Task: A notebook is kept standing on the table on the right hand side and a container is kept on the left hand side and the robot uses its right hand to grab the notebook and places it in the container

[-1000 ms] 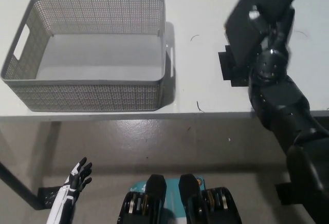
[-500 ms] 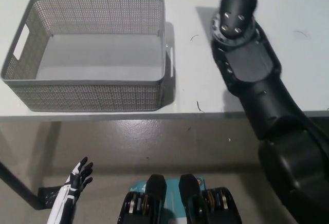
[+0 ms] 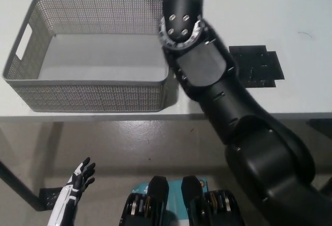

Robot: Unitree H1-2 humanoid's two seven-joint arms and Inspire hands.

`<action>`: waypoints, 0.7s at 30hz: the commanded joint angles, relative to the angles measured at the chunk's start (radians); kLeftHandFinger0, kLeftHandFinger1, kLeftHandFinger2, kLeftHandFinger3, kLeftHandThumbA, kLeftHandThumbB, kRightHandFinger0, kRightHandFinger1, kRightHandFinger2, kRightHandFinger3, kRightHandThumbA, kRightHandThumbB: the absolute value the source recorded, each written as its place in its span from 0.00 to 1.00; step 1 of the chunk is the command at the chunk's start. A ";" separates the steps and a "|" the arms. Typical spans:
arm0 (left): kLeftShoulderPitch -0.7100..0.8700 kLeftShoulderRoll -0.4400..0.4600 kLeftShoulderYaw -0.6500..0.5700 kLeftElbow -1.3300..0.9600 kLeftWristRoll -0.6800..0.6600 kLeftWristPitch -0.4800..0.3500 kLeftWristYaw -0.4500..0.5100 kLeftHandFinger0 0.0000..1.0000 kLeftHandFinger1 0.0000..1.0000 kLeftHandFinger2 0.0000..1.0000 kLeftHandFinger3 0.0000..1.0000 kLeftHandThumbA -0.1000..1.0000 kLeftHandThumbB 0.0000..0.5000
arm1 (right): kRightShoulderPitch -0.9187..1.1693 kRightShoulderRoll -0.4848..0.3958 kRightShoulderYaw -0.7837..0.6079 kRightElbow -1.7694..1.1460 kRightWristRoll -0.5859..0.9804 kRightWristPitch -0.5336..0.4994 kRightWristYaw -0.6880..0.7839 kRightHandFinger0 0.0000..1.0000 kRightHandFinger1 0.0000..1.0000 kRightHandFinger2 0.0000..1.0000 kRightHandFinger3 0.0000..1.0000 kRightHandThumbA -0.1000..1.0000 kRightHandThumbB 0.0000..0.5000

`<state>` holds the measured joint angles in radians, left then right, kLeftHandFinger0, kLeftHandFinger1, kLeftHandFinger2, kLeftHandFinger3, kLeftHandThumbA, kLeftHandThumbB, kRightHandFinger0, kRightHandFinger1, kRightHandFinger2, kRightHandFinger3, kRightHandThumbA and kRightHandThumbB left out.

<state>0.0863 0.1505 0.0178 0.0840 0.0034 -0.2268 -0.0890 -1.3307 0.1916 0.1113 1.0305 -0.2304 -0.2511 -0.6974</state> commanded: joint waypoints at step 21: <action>-0.027 0.022 -0.022 -0.047 0.036 0.032 -0.011 1.00 1.00 1.00 1.00 1.00 0.53 | -0.004 0.012 0.099 0.312 -0.038 -0.144 0.173 0.64 0.87 1.00 1.00 0.52 0.61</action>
<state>0.0678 0.1552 0.0008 0.0721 0.0286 -0.1972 -0.0888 -1.2834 0.2269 0.1857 1.3710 -0.2546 -0.3207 -0.6428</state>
